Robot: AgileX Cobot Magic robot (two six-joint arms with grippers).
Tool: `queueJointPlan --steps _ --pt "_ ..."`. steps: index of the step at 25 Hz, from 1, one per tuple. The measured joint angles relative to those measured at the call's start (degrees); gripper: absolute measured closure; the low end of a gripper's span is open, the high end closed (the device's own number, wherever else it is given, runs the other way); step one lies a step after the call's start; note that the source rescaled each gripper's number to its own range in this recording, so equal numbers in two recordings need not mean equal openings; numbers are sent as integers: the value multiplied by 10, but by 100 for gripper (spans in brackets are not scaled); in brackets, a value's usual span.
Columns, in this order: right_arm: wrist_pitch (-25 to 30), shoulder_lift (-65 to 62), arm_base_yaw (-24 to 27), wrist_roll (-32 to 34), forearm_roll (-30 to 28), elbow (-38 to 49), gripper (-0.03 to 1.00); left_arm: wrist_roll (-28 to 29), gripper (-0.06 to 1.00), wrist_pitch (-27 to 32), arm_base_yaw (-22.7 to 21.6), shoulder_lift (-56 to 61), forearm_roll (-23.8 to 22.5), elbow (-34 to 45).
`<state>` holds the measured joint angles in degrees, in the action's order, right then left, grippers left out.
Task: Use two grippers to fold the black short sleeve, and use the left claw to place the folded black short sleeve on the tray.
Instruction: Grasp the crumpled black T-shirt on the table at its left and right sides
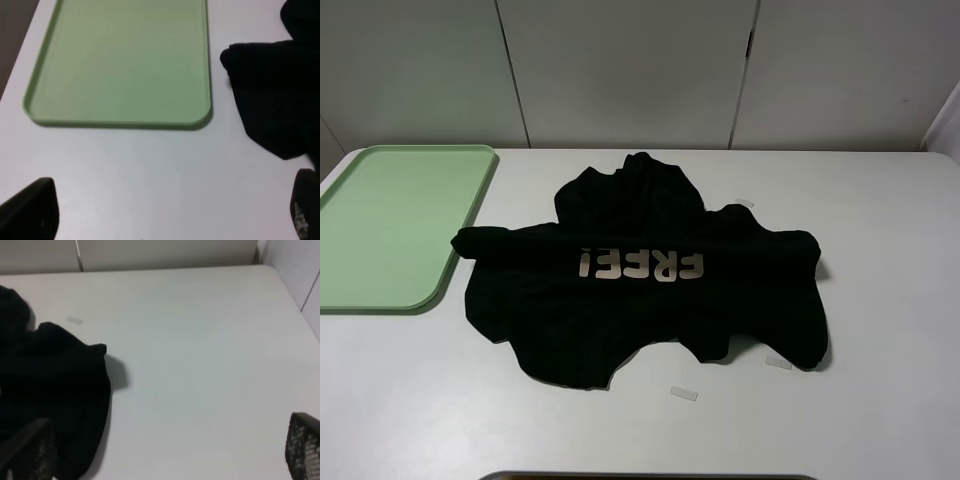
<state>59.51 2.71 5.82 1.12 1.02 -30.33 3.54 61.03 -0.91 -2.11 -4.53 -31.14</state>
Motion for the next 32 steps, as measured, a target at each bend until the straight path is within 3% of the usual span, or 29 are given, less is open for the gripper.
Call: queueJointPlan --steps 10,13,17,20,24,27,32 --pt "-5 285 -5 -69 11 -183 -3 -94 3 56 13 -295 2 -212" --pt "-14 371 -41 -93 16 -237 -3 -102 3 56 79 -363 2 -286" --pt "-16 465 -140 -125 0 -280 -3 -131 3 56 222 -437 -46 -351" --pt "-17 522 -230 -145 -28 -292 -3 -142 3 56 323 -475 -78 -359" --pt "-17 587 -346 -152 -66 -292 -3 -152 3 56 432 -525 -82 -359" --pt "-17 625 -403 -153 -85 -292 -3 -184 3 57 479 -554 -82 -355" --pt "-20 669 -445 -191 -92 -292 -3 -242 3 57 491 -573 -87 -302"
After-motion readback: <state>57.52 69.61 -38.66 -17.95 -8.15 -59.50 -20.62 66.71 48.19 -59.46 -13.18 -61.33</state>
